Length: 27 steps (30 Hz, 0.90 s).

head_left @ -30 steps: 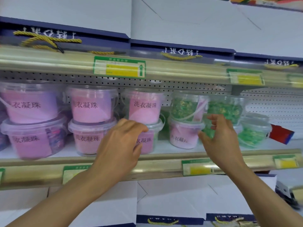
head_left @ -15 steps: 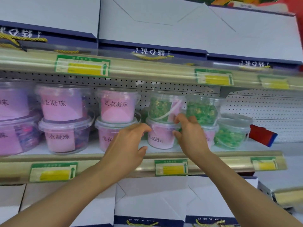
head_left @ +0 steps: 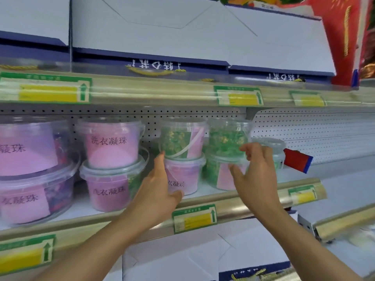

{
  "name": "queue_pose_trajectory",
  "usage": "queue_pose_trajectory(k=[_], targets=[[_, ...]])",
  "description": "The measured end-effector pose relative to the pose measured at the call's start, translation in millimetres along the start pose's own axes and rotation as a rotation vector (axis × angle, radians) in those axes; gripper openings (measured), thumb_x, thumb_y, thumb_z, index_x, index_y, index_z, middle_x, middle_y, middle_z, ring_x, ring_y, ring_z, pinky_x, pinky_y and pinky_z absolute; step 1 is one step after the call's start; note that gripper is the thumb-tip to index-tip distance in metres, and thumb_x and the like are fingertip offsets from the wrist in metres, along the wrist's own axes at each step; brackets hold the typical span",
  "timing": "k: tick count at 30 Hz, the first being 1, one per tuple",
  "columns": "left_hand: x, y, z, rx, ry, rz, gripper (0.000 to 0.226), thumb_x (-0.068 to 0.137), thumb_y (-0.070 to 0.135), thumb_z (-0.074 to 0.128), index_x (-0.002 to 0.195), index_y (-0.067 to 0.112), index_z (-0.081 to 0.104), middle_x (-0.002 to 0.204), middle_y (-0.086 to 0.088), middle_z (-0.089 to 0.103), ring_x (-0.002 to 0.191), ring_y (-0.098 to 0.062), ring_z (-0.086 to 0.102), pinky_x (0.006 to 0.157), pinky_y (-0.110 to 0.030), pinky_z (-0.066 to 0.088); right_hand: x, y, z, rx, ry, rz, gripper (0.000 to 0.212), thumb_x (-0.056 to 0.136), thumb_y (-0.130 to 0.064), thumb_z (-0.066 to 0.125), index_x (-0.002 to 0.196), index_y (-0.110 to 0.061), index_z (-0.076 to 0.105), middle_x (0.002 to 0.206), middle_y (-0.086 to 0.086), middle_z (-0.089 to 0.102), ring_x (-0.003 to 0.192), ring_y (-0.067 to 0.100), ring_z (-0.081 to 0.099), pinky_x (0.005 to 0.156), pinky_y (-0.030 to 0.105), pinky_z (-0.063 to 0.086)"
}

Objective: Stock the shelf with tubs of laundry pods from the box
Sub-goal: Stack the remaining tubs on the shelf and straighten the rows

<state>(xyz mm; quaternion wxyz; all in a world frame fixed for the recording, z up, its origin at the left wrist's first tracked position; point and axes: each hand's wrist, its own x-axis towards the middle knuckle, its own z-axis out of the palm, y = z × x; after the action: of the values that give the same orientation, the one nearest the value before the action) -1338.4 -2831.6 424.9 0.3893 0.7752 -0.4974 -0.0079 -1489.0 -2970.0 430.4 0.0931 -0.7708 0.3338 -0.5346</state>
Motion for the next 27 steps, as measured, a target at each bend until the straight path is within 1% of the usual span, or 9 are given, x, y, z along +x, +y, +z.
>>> queue_pose_trajectory(k=[2, 6, 8, 12, 16, 19, 23, 25, 27], targets=[[5, -3, 0, -0.033, -0.025, 0.012, 0.092, 0.084, 0.023, 0.065, 0.145, 0.03, -0.003, 0.123, -0.001, 0.051, 0.089, -0.016, 0.051, 0.077, -0.023, 0.038, 5, 19, -3, -0.056, -0.005, 0.132, 0.048, 0.077, -0.01, 0.071, 0.118, -0.011, 0.047, 0.122, 0.012, 0.042, 0.109, 0.026, 0.044, 0.083, 0.029, 0.036], [8, -9, 2, -0.114, -0.048, 0.046, 0.094, 0.084, 0.024, 0.064, 0.145, 0.03, -0.008, 0.145, -0.002, 0.037, 0.119, -0.019, 0.047, 0.094, -0.026, 0.036, 4, 43, -10, -0.097, -0.04, 0.289, 0.054, 0.078, -0.003, 0.068, 0.125, -0.007, 0.041, 0.129, 0.019, 0.036, 0.118, 0.031, 0.037, 0.088, 0.027, 0.03], [8, -12, 5, -0.12, -0.047, 0.068, 0.096, 0.084, 0.024, 0.064, 0.145, 0.03, -0.01, 0.15, 0.0, 0.03, 0.127, -0.02, 0.043, 0.099, -0.028, 0.034, 3, 51, -15, -0.099, -0.043, 0.318, 0.058, 0.079, -0.003, 0.067, 0.129, -0.009, 0.038, 0.132, 0.02, 0.034, 0.118, 0.032, 0.039, 0.087, 0.026, 0.029], [8, -15, 12, -0.135, -0.018, 0.079, 0.098, 0.082, 0.026, 0.066, 0.143, 0.036, -0.01, 0.152, 0.002, 0.027, 0.125, -0.022, 0.046, 0.102, -0.032, 0.036, 12, 67, -21, -0.115, -0.064, 0.296, 0.064, 0.081, -0.009, 0.069, 0.136, -0.017, 0.036, 0.129, 0.022, 0.038, 0.116, 0.032, 0.041, 0.094, 0.033, 0.034], [7, -11, 20, -0.102, 0.035, 0.045, 0.097, 0.083, 0.028, 0.066, 0.143, 0.036, -0.01, 0.154, 0.001, 0.024, 0.129, -0.023, 0.043, 0.105, -0.037, 0.037, 32, 87, -23, -0.112, -0.158, 0.306, 0.063, 0.083, -0.017, 0.068, 0.138, -0.019, 0.035, 0.123, 0.023, 0.047, 0.115, 0.031, 0.043, 0.082, 0.028, 0.031], [7, -5, 29, -0.052, 0.145, -0.013, 0.092, 0.083, 0.033, 0.064, 0.142, 0.035, -0.006, 0.15, -0.005, 0.033, 0.125, -0.028, 0.047, 0.098, -0.041, 0.043, 42, 103, -23, -0.062, -0.211, 0.284, 0.054, 0.083, -0.021, 0.069, 0.13, -0.018, 0.041, 0.119, 0.02, 0.053, 0.109, 0.031, 0.049, 0.078, 0.028, 0.035], [12, 6, 44, 0.01, 0.277, -0.137, 0.09, 0.082, 0.035, 0.065, 0.142, 0.031, -0.002, 0.134, -0.013, 0.05, 0.11, -0.033, 0.055, 0.083, -0.042, 0.048, 52, 119, -29, 0.021, -0.201, 0.206, 0.041, 0.081, -0.023, 0.071, 0.115, -0.014, 0.05, 0.1, 0.012, 0.059, 0.097, 0.03, 0.054, 0.076, 0.036, 0.046], [16, 11, 49, 0.01, 0.326, -0.201, 0.091, 0.079, 0.035, 0.069, 0.141, 0.031, 0.002, 0.121, -0.016, 0.058, 0.103, -0.034, 0.057, 0.076, -0.039, 0.048, 55, 126, -34, 0.062, -0.188, 0.173, 0.036, 0.081, -0.023, 0.071, 0.11, -0.013, 0.051, 0.094, 0.008, 0.057, 0.092, 0.029, 0.054, 0.073, 0.035, 0.046], [19, 17, 53, 0.001, 0.369, -0.245, 0.09, 0.075, 0.035, 0.073, 0.136, 0.031, 0.007, 0.118, -0.016, 0.059, 0.1, -0.035, 0.058, 0.074, -0.039, 0.047, 58, 135, -38, 0.077, -0.184, 0.142, 0.034, 0.081, -0.023, 0.071, 0.107, -0.015, 0.051, 0.096, 0.01, 0.058, 0.085, 0.026, 0.054, 0.066, 0.03, 0.04]])
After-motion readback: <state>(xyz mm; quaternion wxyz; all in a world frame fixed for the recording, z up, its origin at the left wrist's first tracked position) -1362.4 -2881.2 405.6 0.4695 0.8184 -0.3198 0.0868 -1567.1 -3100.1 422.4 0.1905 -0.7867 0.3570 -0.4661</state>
